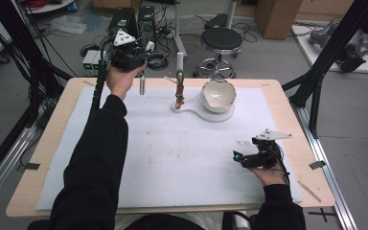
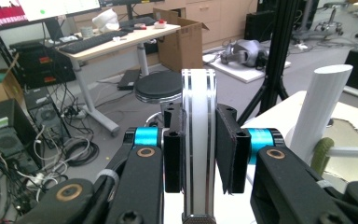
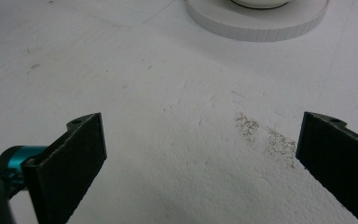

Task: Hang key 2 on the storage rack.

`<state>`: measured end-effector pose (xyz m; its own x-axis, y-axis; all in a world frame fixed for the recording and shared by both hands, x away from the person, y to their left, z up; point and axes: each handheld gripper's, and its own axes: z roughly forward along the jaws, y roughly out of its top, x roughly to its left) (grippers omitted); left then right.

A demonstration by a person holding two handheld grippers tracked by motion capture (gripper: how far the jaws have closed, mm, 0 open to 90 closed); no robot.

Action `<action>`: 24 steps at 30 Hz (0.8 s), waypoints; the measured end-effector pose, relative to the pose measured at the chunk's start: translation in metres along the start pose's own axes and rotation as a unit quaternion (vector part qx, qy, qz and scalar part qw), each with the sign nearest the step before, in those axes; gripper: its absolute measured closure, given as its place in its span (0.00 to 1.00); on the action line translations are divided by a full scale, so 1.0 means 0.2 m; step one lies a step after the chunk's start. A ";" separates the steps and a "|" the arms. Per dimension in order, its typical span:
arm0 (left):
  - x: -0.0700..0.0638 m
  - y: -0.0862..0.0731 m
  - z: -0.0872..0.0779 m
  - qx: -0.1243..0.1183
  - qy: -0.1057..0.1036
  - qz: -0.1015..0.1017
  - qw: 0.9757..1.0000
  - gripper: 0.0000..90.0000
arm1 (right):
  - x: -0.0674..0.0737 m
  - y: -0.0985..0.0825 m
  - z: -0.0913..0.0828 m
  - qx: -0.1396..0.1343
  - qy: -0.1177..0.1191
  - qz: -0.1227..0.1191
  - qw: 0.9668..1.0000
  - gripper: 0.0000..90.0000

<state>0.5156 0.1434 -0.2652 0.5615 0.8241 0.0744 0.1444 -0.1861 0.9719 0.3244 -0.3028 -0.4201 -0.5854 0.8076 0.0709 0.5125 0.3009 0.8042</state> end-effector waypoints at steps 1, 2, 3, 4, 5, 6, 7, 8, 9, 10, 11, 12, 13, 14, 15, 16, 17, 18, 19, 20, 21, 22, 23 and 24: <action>-0.01 0.00 0.01 -0.002 0.002 0.002 1.000 0.82 | 0.00 0.00 0.00 0.001 0.000 0.002 1.000 0.01; -0.02 0.00 0.03 -0.001 0.003 0.006 1.000 0.82 | 0.00 0.00 0.00 0.001 0.000 0.001 1.000 0.01; -0.04 0.01 0.04 -0.002 0.004 0.008 1.000 0.82 | 0.00 0.00 0.00 0.001 -0.001 0.001 1.000 0.01; -0.04 0.01 0.05 -0.004 0.005 0.009 1.000 0.82 | 0.00 0.00 0.00 0.001 0.000 0.001 1.000 0.01; -0.05 0.01 0.06 -0.007 0.010 0.011 1.000 0.82 | 0.00 0.00 0.00 0.002 0.000 0.001 1.000 0.01; -0.06 0.01 0.07 -0.012 0.013 0.011 1.000 0.82 | 0.00 -0.01 -0.01 0.002 -0.001 0.001 1.000 0.01; -0.07 0.01 0.08 -0.017 0.015 0.008 1.000 0.82 | 0.00 -0.01 -0.01 0.002 0.000 0.003 1.000 0.01; -0.08 0.01 0.09 -0.017 0.016 0.006 1.000 0.82 | 0.00 -0.01 -0.01 0.000 -0.001 0.004 1.000 0.01; -0.09 0.01 0.10 -0.015 0.016 0.006 1.000 0.82 | 0.00 -0.01 -0.01 0.000 -0.002 0.002 1.000 0.01; -0.10 0.01 0.11 -0.017 0.018 0.004 1.000 0.82 | -0.01 -0.01 -0.01 0.002 -0.001 0.003 1.000 0.01; -0.11 0.00 0.12 -0.018 0.021 0.002 1.000 0.82 | -0.01 -0.02 -0.01 0.002 -0.002 0.005 1.000 0.01; -0.12 0.00 0.13 -0.019 0.023 0.001 1.000 0.82 | -0.01 -0.02 -0.02 0.000 -0.003 0.006 1.000 0.01; -0.13 0.00 0.14 -0.020 0.024 0.003 1.000 0.82 | -0.01 -0.02 -0.02 0.001 -0.004 0.007 1.000 0.01; -0.14 0.01 0.15 -0.024 0.022 -0.001 0.999 0.82 | -0.01 -0.02 -0.02 0.000 -0.003 0.006 1.000 0.01; -0.15 0.01 0.16 -0.023 0.020 0.001 1.000 0.82 | -0.01 -0.03 -0.02 0.001 -0.004 0.008 1.000 0.01; -0.16 0.01 0.16 -0.026 0.019 0.001 0.999 0.82 | -0.01 -0.03 -0.03 0.001 -0.005 0.007 1.000 0.01; -0.17 0.01 0.17 -0.027 0.019 -0.001 0.999 0.82 | -0.01 -0.03 -0.03 -0.001 -0.006 0.006 1.000 0.01; -0.17 0.01 0.17 -0.026 0.018 0.001 0.999 0.82 | -0.01 -0.03 -0.03 0.002 -0.006 0.007 1.000 0.01; -0.18 0.01 0.18 -0.028 0.020 0.004 0.999 0.82 | -0.01 -0.03 -0.03 0.002 -0.006 0.006 1.000 0.01; -0.19 0.01 0.18 -0.029 0.020 0.005 0.999 0.82 | -0.01 -0.03 -0.03 0.003 -0.006 0.007 1.000 0.01; -0.19 0.01 0.18 -0.030 0.018 0.002 0.999 0.82 | 0.00 -0.03 -0.03 0.003 -0.006 0.006 1.000 0.01; -0.19 0.00 0.19 -0.030 0.018 -0.002 0.999 0.82 | 0.00 -0.03 -0.03 0.004 -0.006 0.006 1.000 0.01; -0.19 0.00 0.19 -0.030 0.018 -0.005 0.999 0.82 | 0.00 -0.04 -0.03 0.004 -0.006 0.006 1.000 0.01; -0.19 0.00 0.20 -0.029 0.017 -0.006 0.999 0.82 | 0.00 -0.04 -0.03 0.004 -0.007 0.004 1.000 0.01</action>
<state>0.5259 0.0907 -0.2770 0.5322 0.8437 0.0695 0.1025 -0.1457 0.9840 0.3173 -0.3081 -0.4228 -0.5726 0.8169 0.0695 0.5226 0.2983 0.7987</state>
